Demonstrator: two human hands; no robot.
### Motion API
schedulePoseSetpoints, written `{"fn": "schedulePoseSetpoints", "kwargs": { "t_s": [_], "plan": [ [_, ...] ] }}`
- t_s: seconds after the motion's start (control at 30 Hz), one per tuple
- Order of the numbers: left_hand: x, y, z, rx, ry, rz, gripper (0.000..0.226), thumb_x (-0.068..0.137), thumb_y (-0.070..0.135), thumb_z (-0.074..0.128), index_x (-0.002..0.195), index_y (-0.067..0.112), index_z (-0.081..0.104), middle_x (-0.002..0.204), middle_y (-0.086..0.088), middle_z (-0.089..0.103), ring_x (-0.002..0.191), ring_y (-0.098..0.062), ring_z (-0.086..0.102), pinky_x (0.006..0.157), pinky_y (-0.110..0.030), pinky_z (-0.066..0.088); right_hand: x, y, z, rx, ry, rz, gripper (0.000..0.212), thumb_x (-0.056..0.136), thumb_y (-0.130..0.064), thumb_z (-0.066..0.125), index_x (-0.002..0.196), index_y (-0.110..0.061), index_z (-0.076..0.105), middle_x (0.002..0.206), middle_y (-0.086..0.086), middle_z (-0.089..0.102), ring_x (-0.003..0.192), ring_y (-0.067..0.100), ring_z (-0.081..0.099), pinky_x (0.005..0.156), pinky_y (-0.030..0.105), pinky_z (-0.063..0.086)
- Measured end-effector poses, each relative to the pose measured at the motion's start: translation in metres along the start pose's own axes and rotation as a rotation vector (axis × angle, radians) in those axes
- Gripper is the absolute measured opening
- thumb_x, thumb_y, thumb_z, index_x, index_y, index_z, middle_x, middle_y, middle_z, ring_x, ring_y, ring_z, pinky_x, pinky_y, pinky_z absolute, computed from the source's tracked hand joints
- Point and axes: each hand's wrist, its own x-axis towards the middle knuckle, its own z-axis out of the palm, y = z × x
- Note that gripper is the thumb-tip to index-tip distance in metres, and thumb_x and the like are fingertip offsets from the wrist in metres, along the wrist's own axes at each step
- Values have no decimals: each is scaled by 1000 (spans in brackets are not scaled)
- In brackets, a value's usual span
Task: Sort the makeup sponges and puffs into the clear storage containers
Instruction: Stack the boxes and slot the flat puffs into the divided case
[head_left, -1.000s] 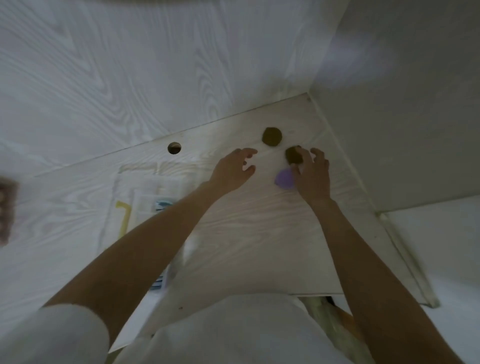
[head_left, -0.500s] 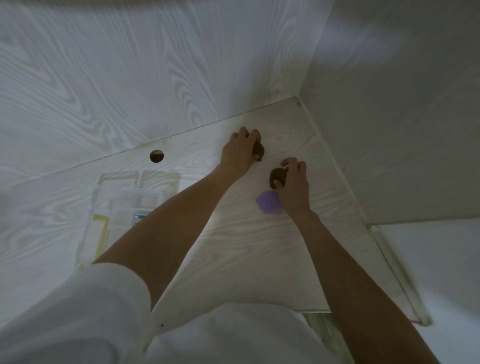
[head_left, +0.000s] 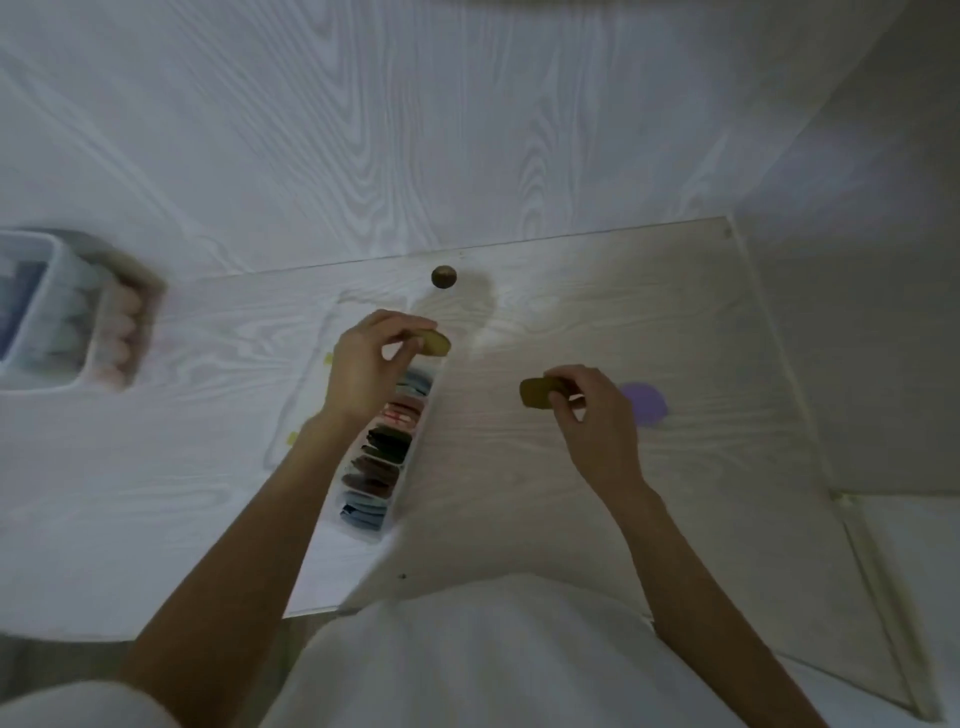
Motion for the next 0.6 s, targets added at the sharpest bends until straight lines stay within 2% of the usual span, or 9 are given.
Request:
{"fn": "schedulePoseSetpoints", "kwargs": {
  "t_s": [0.07, 0.2, 0.3, 0.37, 0.47, 0.6],
  "plan": [
    [4, -15, -8, 133, -20, 17, 20, 84, 6, 65, 98, 17, 73, 96, -1, 68, 84, -13, 61, 78, -20, 48, 0, -12, 10, 30, -17, -1, 24, 84, 2, 58, 106, -8, 62, 102, 8, 63, 83, 15, 57, 74, 23, 46],
    [2, -31, 2, 306, -164, 99, 19, 84, 8, 64, 96, 19, 74, 99, -4, 71, 85, -25, 64, 71, -30, 50, 5, -29, 23, 24, -31, -43, 24, 84, 1, 59, 107, -8, 61, 104, 7, 64, 85, 16, 59, 75, 26, 50],
    [-5, -35, 8, 340, -215, 147, 22, 86, 9, 57, 103, 14, 72, 103, -10, 71, 83, -30, 66, 80, -38, 49, 7, -37, 29, 3, -44, -39, 22, 84, 0, 59, 105, -8, 61, 102, 7, 65, 85, 17, 61, 74, 26, 51],
    [-12, -39, 9, 397, -213, 159, 26, 87, 12, 53, 108, 14, 68, 102, -9, 71, 81, -28, 67, 92, -42, 40, 12, -43, 34, -8, -35, -40, 20, 85, -2, 60, 104, -8, 61, 98, 7, 66, 85, 18, 62, 73, 26, 51],
    [-19, -40, 9, 376, -224, 132, 20, 84, 7, 60, 104, 11, 63, 97, -7, 70, 83, -26, 66, 100, -43, 34, 24, -53, 47, -42, -26, -68, 15, 85, -8, 62, 100, -9, 61, 94, 5, 67, 84, 18, 63, 73, 31, 53],
    [-24, -36, 6, 292, -212, 143, 16, 74, 2, 71, 88, 8, 69, 91, -11, 66, 79, -32, 64, 85, -39, 47, 37, -65, 69, -38, -43, -73, 9, 81, -13, 67, 87, -11, 61, 86, 2, 64, 75, 17, 61, 67, 39, 54]
  ]
}}
